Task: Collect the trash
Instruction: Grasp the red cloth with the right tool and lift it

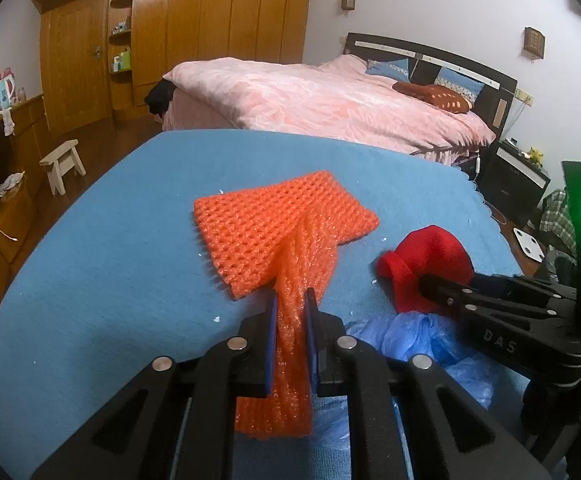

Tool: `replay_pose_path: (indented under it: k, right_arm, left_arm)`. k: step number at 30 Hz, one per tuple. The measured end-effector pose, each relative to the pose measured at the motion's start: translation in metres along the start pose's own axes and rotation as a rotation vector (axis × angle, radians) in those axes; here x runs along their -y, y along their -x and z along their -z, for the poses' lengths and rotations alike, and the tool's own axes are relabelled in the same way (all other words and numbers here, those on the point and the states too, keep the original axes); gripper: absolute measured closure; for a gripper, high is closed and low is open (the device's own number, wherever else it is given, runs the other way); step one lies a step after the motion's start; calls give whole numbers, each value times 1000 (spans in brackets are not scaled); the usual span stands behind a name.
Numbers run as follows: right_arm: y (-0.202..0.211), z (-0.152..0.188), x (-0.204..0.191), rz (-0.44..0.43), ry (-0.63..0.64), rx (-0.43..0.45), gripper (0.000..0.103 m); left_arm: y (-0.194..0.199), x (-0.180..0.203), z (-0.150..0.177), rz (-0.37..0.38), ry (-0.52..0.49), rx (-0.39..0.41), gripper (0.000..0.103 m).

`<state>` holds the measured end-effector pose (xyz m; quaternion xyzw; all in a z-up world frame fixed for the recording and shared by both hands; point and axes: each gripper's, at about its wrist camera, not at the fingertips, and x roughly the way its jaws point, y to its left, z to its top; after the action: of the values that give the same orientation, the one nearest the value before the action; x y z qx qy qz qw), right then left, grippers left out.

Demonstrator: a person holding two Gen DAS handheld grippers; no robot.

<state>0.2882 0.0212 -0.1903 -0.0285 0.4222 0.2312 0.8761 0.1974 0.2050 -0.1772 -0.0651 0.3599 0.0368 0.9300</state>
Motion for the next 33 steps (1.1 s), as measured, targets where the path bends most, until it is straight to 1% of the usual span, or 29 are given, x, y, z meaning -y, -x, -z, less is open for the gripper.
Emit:
replay_pose_path:
  k: [2, 4, 7, 17, 25, 33]
  right_arm:
    - [0, 1, -2, -12, 5, -5, 81]
    - [1, 1, -4, -15, 13, -2, 85]
    - [3, 2, -5, -17, 16, 9, 89]
    - [28, -5, 4, -18, -17, 74, 90]
    - [59, -14, 16, 1, -35, 142, 90]
    - [89, -15, 26, 16, -53, 193, 90]
  left_arm:
    - [0, 0, 1, -1, -3, 0, 91]
    - [0, 1, 1, -3, -7, -1, 91]
    - [0, 2, 2, -3, -14, -3, 91]
    - [6, 8, 0, 1, -23, 8, 91]
    - [23, 27, -11, 41, -43, 47, 91]
    - [40, 49, -24, 80, -63, 83, 91]
